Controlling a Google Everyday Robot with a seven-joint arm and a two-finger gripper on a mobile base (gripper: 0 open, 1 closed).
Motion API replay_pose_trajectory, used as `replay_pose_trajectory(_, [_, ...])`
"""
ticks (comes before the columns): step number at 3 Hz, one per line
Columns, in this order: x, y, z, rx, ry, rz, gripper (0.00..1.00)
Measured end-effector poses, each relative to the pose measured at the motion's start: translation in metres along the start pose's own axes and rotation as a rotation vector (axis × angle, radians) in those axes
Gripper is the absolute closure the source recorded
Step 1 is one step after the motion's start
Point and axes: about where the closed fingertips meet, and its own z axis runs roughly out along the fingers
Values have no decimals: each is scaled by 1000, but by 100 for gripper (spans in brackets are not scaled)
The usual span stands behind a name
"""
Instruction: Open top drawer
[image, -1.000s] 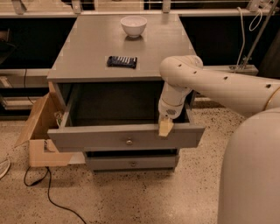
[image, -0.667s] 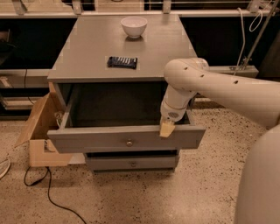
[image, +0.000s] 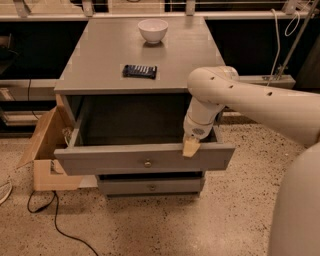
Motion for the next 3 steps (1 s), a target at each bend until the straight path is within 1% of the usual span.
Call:
replay_pose_trajectory(1, [0, 0, 0, 0, 0, 0, 53])
replay_pose_trajectory(2, [4, 7, 3, -7, -7, 5, 30])
replay_pose_trajectory(3, [11, 21, 2, -1, -21, 25, 6])
